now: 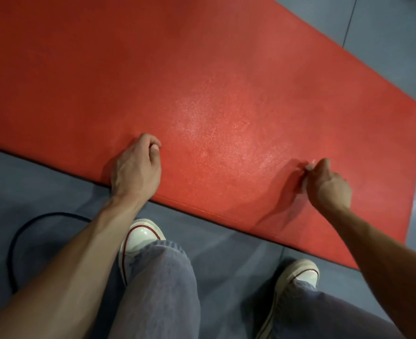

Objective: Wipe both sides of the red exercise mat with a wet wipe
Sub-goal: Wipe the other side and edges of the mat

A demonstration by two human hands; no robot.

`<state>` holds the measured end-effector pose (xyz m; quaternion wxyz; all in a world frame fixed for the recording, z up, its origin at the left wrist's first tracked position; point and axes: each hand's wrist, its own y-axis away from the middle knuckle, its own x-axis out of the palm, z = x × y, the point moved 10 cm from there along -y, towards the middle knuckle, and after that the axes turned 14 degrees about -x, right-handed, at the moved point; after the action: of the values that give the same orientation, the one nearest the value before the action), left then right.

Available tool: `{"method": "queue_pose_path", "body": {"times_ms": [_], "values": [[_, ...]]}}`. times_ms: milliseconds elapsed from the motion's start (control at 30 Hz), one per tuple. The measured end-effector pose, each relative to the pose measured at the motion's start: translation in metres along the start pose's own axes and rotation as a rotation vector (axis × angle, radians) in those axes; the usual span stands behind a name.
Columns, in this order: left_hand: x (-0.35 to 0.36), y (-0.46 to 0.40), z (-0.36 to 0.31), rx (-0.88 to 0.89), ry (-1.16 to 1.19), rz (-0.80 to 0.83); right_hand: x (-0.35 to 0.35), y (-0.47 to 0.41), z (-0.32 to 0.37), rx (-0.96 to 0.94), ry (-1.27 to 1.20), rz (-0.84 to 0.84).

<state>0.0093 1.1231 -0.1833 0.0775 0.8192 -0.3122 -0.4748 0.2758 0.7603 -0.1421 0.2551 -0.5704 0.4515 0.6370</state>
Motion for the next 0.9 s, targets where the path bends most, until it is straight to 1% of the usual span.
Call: {"method": "queue_pose_path", "body": {"times_ms": [67, 167, 233, 300, 333, 367, 400, 433, 467, 500, 533, 567, 600, 633, 700, 733, 800, 833, 867, 900], "values": [[0.0, 0.002, -0.002, -0.011, -0.022, -0.012, 0.007, 0.0, 0.022, -0.019, -0.078, -0.013], [-0.001, 0.005, -0.003, -0.018, -0.027, -0.025, 0.018, 0.009, 0.111, -0.199, -0.253, -0.103], [-0.001, 0.004, -0.002, -0.027, -0.02, -0.029, 0.025, 0.027, 0.178, -0.406, -0.314, -0.085], [0.0, 0.004, 0.001, -0.033, -0.008, -0.03, 0.027, 0.053, 0.224, -0.711, -0.268, -0.048], [0.001, 0.003, 0.003, -0.038, 0.001, -0.029, 0.029, 0.059, 0.226, -0.812, -0.228, -0.028], [0.001, 0.002, 0.005, -0.046, 0.015, -0.029, 0.03, 0.054, 0.213, -0.825, -0.199, -0.004], [0.002, 0.001, 0.007, -0.054, 0.034, -0.032, 0.031, 0.04, 0.187, -0.741, -0.177, 0.033], [0.002, 0.002, 0.009, -0.058, 0.049, -0.038, 0.032, 0.023, 0.151, -0.587, -0.157, 0.045], [0.002, 0.002, 0.01, -0.063, 0.057, -0.047, 0.031, 0.006, 0.108, -0.383, -0.167, 0.042], [0.002, 0.002, 0.011, -0.069, 0.06, -0.055, 0.027, -0.006, 0.066, -0.178, -0.195, 0.007], [0.002, 0.002, 0.011, -0.071, 0.061, -0.056, 0.02, -0.01, 0.035, -0.014, -0.225, -0.053], [0.003, 0.003, 0.009, -0.074, 0.062, -0.056, 0.015, -0.009, 0.022, 0.078, -0.26, -0.107], [0.002, 0.004, 0.008, -0.078, 0.064, -0.059, 0.014, -0.006, 0.03, 0.102, -0.292, -0.13], [0.001, 0.004, 0.007, -0.082, 0.064, -0.063, 0.017, -0.004, 0.053, 0.073, -0.324, -0.117], [-0.001, 0.003, 0.008, -0.089, 0.066, -0.077, 0.026, 0.005, 0.123, -0.094, -0.388, -0.072], [0.0, 0.003, 0.008, -0.09, 0.07, -0.082, 0.029, 0.013, 0.165, -0.223, -0.408, -0.049], [0.0, 0.004, 0.009, -0.095, 0.081, -0.09, 0.029, 0.039, 0.245, -0.567, -0.381, -0.029], [-0.001, 0.004, 0.011, -0.099, 0.088, -0.097, 0.026, 0.051, 0.271, -0.703, -0.351, -0.041], [-0.002, 0.004, 0.012, -0.103, 0.094, -0.107, 0.023, 0.056, 0.282, -0.8, -0.323, -0.052], [-0.003, 0.004, 0.013, -0.109, 0.093, -0.112, 0.02, 0.054, 0.28, -0.856, -0.29, -0.069]]}}
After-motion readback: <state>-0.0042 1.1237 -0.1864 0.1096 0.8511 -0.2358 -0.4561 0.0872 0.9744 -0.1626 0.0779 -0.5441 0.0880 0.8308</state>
